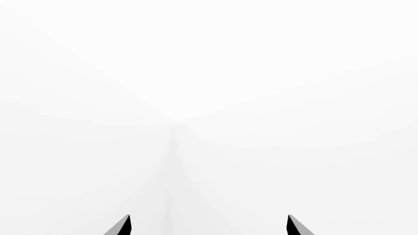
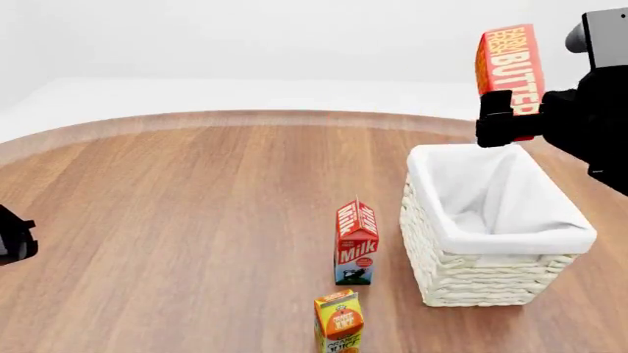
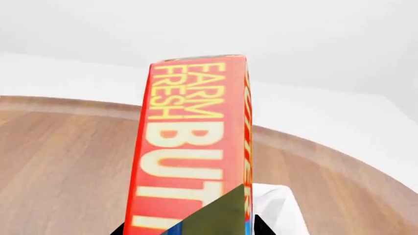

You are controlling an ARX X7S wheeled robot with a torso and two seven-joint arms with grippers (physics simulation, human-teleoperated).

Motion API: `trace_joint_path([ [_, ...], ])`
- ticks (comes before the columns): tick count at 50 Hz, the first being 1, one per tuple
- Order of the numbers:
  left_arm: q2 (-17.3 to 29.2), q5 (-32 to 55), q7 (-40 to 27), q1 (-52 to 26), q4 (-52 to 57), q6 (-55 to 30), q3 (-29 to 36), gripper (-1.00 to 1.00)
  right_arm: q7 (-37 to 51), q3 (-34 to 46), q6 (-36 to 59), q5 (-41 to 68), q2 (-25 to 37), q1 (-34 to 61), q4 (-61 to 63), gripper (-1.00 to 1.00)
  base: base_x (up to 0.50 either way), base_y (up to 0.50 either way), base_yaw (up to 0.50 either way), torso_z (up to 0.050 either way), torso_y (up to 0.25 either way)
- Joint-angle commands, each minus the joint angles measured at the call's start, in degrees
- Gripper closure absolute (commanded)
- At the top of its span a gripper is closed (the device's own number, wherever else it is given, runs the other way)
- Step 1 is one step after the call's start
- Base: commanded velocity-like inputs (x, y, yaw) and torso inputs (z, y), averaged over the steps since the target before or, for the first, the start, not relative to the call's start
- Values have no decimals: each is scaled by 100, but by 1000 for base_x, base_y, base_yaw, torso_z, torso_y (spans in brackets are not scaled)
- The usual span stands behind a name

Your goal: Pick up the cream cheese box and the butter, and put them in the basket.

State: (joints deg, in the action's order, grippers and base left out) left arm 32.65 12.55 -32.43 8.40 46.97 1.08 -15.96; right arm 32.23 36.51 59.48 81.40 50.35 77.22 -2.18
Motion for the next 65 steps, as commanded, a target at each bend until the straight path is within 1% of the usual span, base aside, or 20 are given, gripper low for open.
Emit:
trace_joint_path([
  [1, -78, -90, 136, 11, 27, 17, -81, -100, -1068, 422, 201, -1351, -416, 902, -1440, 100, 0, 0, 0, 0, 0],
  [3, -75, -82, 137, 7, 28, 9, -77, -100, -1235, 594, 238, -1539, -459, 1033, -1560, 100, 0, 0, 0, 0, 5],
  [4, -71, -79, 137, 1, 30, -2, -72, -100, -1690, 971, 211, -1896, -485, 1160, -1635, 100, 0, 0, 0, 0, 0],
  [6, -70, -64, 135, -4, 34, -7, -77, -100, -1712, 978, 175, -1942, -546, 1184, -1825, 100, 0, 0, 0, 0, 0],
  [10, -61, -44, 136, -14, 44, -24, -79, -100, -1867, 1163, 214, -2012, -531, 1072, -1727, 100, 0, 0, 0, 3, 3],
  [25, -69, -56, 139, -9, 12, 4, -60, -100, -1956, 1298, -75, -2120, -590, 543, -2086, 100, 0, 0, 0, 0, 1],
  [40, -66, -82, 137, -3, 31, 0, -33, -100, -1990, 1253, -388, -2169, -742, 295, -2494, 100, 0, 0, 0, 1, 1],
  [51, -73, -110, 141, -12, 7, 14, 14, -100, -2098, 1334, -560, -2240, -906, 108, -2651, 100, 0, 0, 0, 0, 1],
  [65, -82, -147, 151, -7, -20, 46, 64, -100, -2118, 1345, -681, -2246, -953, -96, -2748, 100, 0, 0, 0, 1, 1],
])
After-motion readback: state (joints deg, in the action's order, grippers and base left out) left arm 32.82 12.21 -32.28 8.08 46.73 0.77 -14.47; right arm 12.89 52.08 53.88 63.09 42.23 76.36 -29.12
